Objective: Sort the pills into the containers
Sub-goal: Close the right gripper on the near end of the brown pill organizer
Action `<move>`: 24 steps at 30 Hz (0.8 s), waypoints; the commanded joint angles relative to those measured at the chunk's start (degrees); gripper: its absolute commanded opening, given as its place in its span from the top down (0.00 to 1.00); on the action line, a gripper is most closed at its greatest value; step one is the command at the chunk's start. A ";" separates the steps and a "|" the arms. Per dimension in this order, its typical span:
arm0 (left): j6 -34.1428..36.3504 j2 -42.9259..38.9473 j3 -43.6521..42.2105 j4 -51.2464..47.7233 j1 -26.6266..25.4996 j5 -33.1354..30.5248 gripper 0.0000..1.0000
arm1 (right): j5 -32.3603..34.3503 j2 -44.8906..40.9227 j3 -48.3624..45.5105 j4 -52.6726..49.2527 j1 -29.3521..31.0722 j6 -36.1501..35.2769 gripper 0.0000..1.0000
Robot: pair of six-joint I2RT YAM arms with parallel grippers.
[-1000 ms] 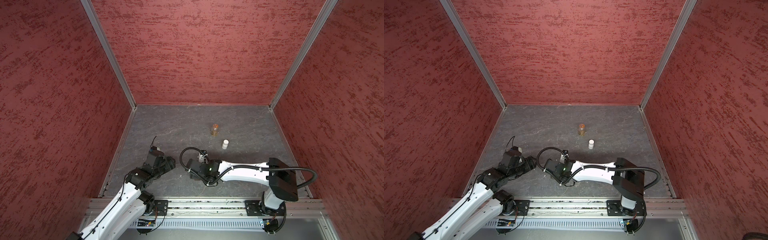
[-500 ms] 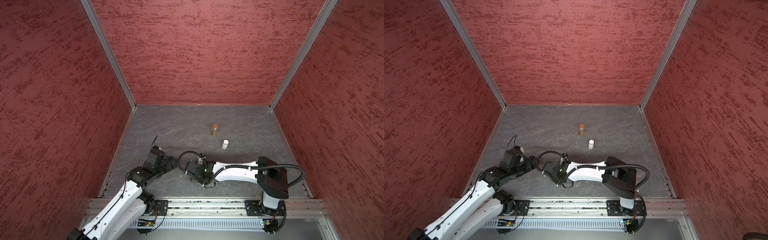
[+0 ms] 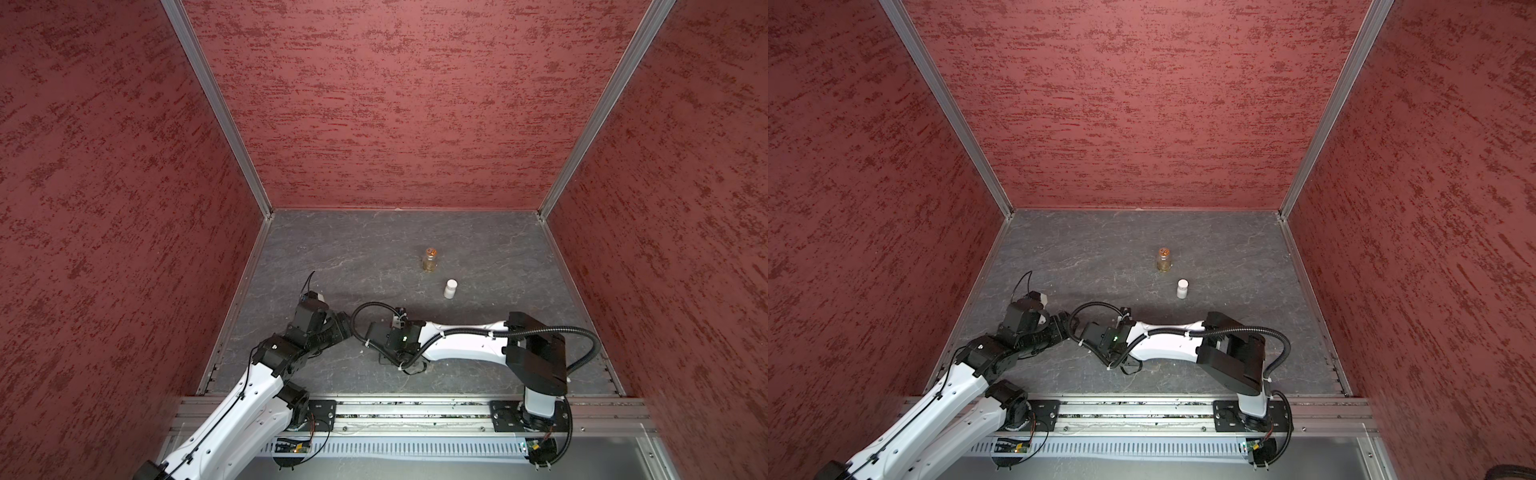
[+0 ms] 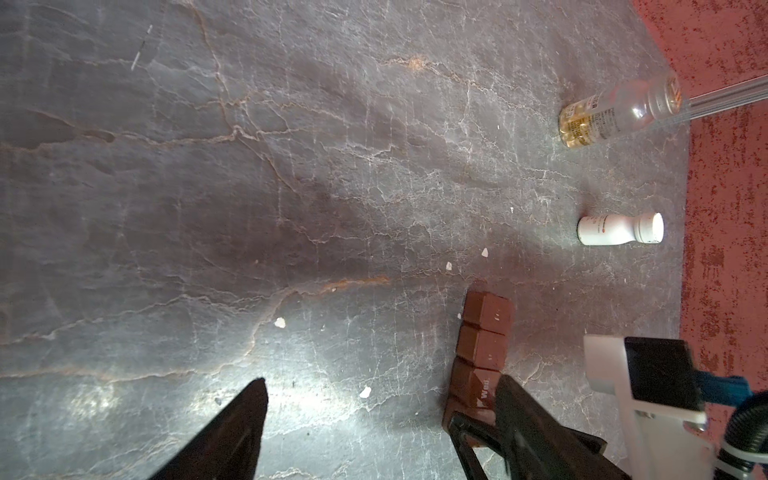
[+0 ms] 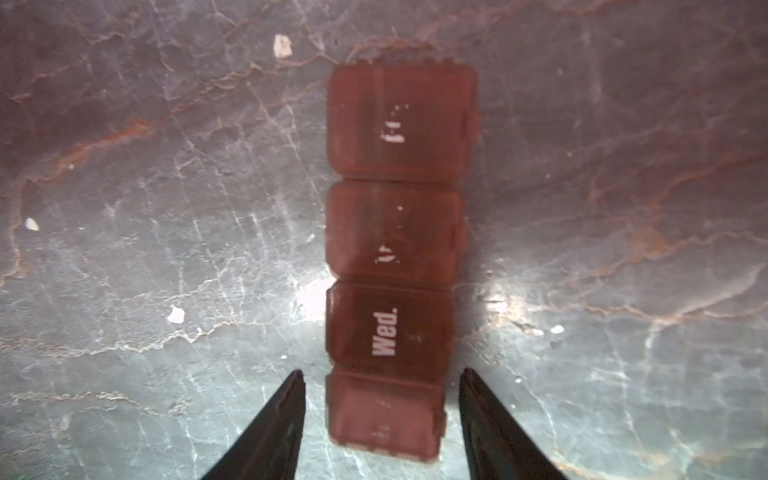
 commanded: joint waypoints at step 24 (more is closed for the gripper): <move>1.40 1.19 0.66 1.59 0.50 1.08 0.14 | 1.80 3.25 3.53 -3.78 -0.27 -0.20 0.52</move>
